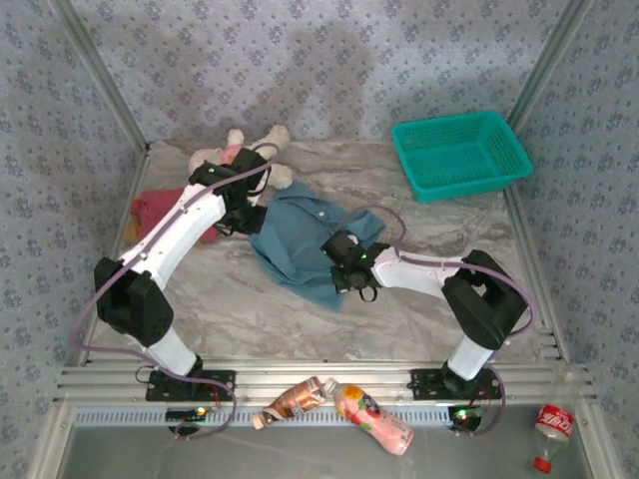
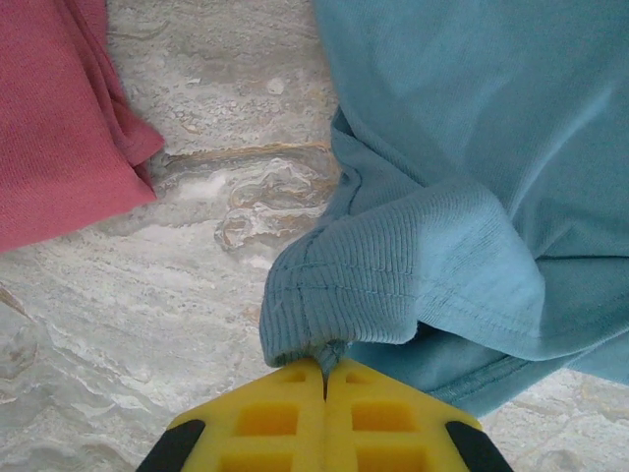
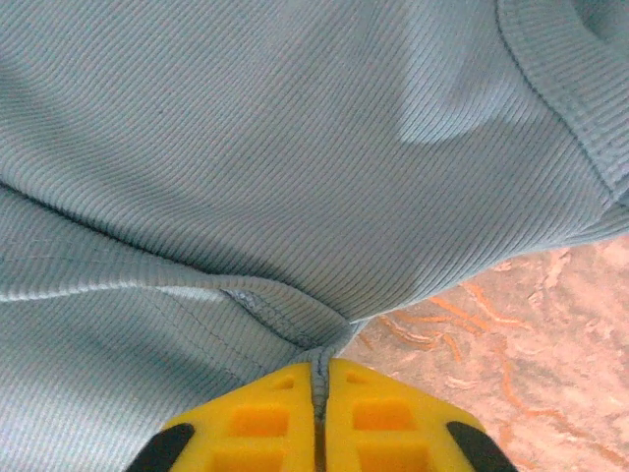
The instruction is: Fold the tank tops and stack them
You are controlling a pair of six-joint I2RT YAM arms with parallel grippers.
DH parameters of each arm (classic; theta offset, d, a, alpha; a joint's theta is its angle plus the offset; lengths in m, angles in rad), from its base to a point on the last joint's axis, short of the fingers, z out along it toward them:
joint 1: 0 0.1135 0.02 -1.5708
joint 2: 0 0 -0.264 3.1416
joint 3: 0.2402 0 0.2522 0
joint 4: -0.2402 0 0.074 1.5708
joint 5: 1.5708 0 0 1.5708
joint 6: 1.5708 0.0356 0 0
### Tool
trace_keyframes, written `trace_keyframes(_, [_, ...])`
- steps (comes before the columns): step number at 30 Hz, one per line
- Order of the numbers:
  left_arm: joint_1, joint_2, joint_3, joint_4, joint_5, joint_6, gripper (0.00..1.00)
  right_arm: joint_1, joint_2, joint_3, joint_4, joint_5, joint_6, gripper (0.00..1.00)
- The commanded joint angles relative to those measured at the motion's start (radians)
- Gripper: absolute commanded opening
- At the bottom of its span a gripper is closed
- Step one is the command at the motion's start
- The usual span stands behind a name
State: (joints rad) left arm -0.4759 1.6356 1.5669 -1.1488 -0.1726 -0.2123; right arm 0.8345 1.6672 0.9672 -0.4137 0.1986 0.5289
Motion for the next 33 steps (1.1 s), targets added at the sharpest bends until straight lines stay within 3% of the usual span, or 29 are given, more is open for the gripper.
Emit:
trace_keyframes(1, [0.017, 0.01, 0.035, -0.025, -0.034, 0.036, 0.0, -0.019, -0.092, -0.003, -0.062, 0.047, -0.002, 0.05])
trace_keyframes(6, [0.03, 0.005, 0.146, -0.06, -0.101, 0.085, 0.0, -0.048, -0.277, -0.003, -0.074, 0.194, -0.115, 0.04])
trace_keyframes(12, [0.03, 0.047, 0.434, -0.087, -0.199, 0.199, 0.0, -0.144, -0.531, 0.021, 0.104, 0.28, -0.426, 0.02])
trace_keyframes(16, [0.03, 0.106, 0.689, -0.104, -0.271, 0.271, 0.0, -0.206, -0.612, 0.113, 0.219, 0.221, -0.663, 0.02])
trace_keyframes(22, [0.029, 0.157, 0.992, -0.085, -0.339, 0.352, 0.0, -0.24, -0.638, 0.33, 0.291, 0.079, -0.877, 0.01])
trace_keyframes(28, [0.025, 0.095, 1.024, 0.072, -0.353, 0.439, 0.0, -0.232, -0.625, 0.502, 0.293, -0.104, -0.982, 0.01])
trace_keyframes(33, [0.029, 0.093, 1.011, 0.223, -0.338, 0.473, 0.0, -0.231, -0.582, 0.587, 0.255, -0.123, -1.044, 0.01])
